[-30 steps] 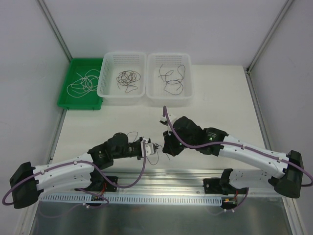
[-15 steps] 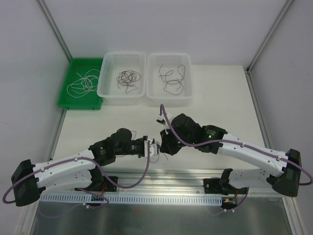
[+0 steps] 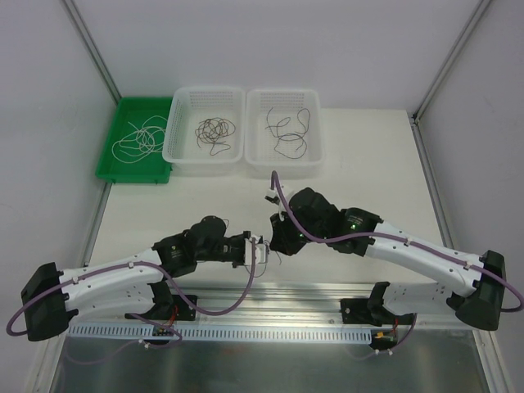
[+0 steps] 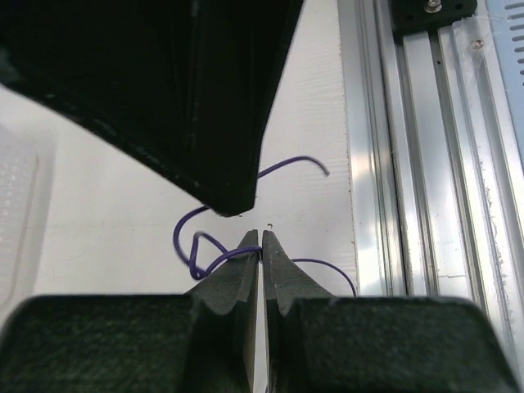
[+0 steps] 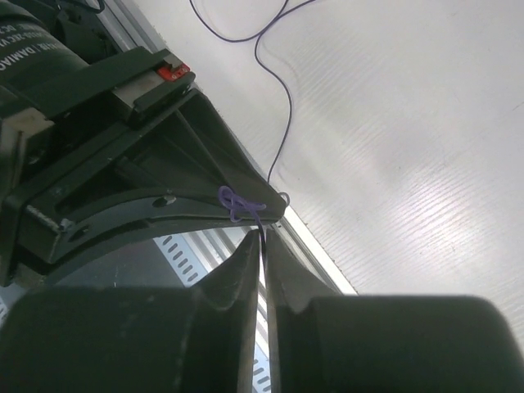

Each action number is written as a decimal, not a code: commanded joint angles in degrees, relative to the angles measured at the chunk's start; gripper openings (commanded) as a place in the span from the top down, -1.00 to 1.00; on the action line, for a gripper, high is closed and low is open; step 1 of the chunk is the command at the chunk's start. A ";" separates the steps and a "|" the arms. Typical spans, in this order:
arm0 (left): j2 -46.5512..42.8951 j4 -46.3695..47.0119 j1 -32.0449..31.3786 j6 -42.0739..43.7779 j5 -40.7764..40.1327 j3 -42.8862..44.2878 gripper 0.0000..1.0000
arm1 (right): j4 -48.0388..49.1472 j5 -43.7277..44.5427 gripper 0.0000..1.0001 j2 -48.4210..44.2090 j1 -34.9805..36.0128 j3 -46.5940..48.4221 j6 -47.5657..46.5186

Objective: Untangle the cables
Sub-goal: Untie the cable.

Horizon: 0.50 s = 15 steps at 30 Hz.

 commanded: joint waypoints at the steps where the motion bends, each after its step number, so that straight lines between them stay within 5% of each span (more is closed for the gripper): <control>1: -1.95 1.92 -0.46 -2.18 -3.09 1.11 1.00 | 1.77 0.96 0.76 -2.76 -0.05 -0.06 -0.33; 15: 3.58 11.85 -0.55 -24.58 -14.35 -1.09 1.00 | 7.74 10.71 0.32 -17.26 0.82 -5.78 -0.24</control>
